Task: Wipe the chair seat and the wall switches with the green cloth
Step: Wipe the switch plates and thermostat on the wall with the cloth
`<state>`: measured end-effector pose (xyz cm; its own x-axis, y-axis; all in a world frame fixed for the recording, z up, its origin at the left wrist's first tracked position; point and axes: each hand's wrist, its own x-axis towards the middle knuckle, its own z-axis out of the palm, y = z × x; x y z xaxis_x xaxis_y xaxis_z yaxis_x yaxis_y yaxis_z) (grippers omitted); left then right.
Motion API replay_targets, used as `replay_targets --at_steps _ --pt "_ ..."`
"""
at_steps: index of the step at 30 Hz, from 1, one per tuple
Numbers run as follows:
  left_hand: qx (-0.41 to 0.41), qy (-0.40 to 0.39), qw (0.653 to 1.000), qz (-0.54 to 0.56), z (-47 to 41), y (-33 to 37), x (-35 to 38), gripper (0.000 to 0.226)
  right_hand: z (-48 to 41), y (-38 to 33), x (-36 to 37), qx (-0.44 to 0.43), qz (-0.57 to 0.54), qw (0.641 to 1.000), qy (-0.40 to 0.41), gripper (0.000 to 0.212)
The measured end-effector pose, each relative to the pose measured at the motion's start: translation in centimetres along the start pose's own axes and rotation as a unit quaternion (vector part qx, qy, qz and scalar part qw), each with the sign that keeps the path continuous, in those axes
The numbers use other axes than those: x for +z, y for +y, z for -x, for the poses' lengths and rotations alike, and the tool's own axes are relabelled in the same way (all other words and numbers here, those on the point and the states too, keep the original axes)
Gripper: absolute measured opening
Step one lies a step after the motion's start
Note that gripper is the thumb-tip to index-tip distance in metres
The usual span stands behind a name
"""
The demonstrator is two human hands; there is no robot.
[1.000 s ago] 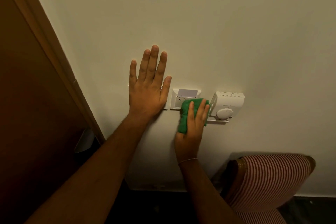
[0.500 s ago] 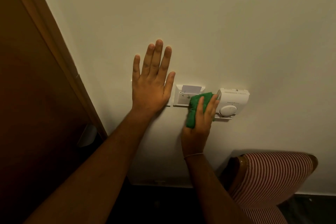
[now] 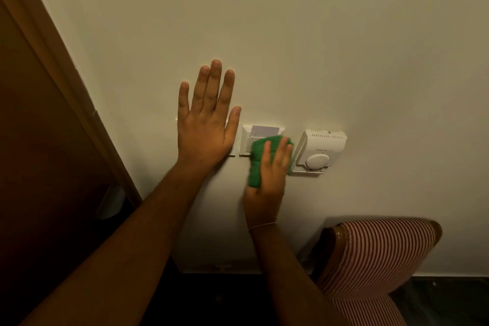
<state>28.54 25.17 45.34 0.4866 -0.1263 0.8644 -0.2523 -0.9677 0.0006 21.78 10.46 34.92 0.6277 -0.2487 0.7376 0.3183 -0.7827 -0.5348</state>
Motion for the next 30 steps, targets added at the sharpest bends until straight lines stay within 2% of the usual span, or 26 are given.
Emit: replay_targets --at_steps 2,4,9,13,18,21,26,30 --pt "-0.002 0.000 1.000 -0.004 0.0 0.1 0.0 0.082 -0.2 0.1 -0.4 0.031 -0.012 0.999 0.036 0.087" --pt "-0.002 0.001 1.000 -0.003 0.0 0.0 0.1 0.081 -0.2 -0.8 -0.5 0.039 -0.024 0.998 0.039 0.087" --pt "0.002 0.003 1.000 0.002 0.0 0.1 0.1 0.081 0.1 -3.8 0.8 0.026 -0.026 0.999 -0.021 0.091" --pt "0.001 0.004 1.000 0.000 -0.1 0.0 0.0 0.080 0.2 -3.8 1.0 -0.004 -0.003 1.000 -0.029 0.088" --pt "-0.005 -0.007 1.000 -0.001 -0.1 0.1 -0.2 0.082 -0.6 -1.4 -0.8 0.050 -0.004 0.998 0.023 0.087" --pt "-0.007 -0.015 1.000 -0.002 -0.1 0.1 -0.3 0.082 -0.7 -2.2 -0.7 0.055 -0.021 0.997 0.040 0.083" --pt "-0.001 -0.011 1.000 0.001 0.0 0.2 -0.5 0.080 -0.1 -5.1 0.6 0.066 -0.054 0.996 -0.011 0.089" --pt "-0.002 -0.010 1.000 0.009 0.0 0.1 -0.5 0.079 0.0 -3.4 0.1 0.019 -0.023 0.999 -0.032 0.092"
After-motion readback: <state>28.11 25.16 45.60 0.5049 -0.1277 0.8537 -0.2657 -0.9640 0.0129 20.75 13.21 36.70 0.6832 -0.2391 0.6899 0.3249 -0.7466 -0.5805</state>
